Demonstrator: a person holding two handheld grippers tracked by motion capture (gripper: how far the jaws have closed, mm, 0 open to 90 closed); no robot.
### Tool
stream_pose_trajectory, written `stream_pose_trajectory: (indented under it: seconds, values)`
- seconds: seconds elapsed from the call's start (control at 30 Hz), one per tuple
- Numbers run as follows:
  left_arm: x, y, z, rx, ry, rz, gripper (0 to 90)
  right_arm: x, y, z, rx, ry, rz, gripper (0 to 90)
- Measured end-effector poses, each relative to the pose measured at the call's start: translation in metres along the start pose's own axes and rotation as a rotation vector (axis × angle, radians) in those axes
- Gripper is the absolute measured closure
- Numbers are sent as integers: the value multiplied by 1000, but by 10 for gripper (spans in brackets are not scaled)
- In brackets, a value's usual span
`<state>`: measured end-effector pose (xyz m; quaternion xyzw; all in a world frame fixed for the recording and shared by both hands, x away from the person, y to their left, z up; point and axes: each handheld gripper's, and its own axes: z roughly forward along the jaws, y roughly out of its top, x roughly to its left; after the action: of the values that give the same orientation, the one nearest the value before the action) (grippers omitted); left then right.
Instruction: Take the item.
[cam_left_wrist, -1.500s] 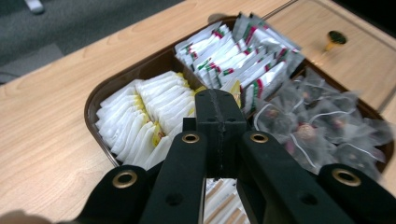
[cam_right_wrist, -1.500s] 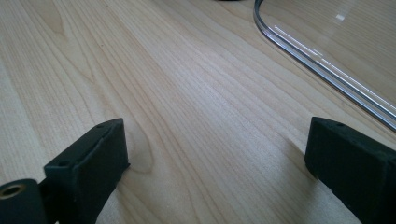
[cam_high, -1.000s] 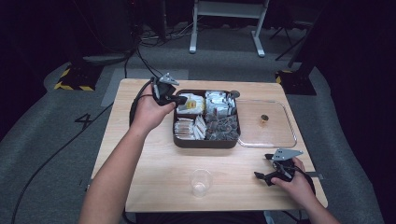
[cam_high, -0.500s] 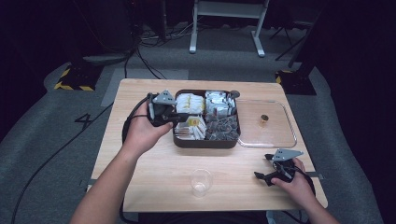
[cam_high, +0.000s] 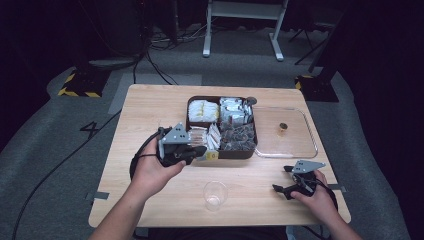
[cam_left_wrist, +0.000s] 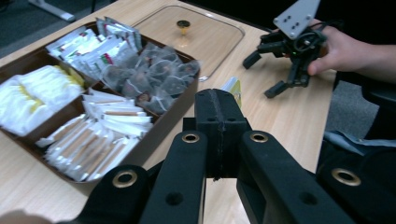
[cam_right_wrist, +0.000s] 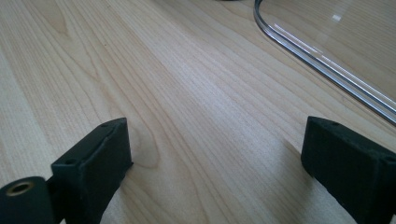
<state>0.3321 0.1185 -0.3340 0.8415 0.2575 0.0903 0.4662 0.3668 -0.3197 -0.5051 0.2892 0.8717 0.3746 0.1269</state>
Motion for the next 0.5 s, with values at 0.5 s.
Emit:
stream_pose_trajectory:
  seconds: [0.5]
  values:
    - [-29,-34,23,-22,-89,14,900,1,0,-1,0,1,2,86]
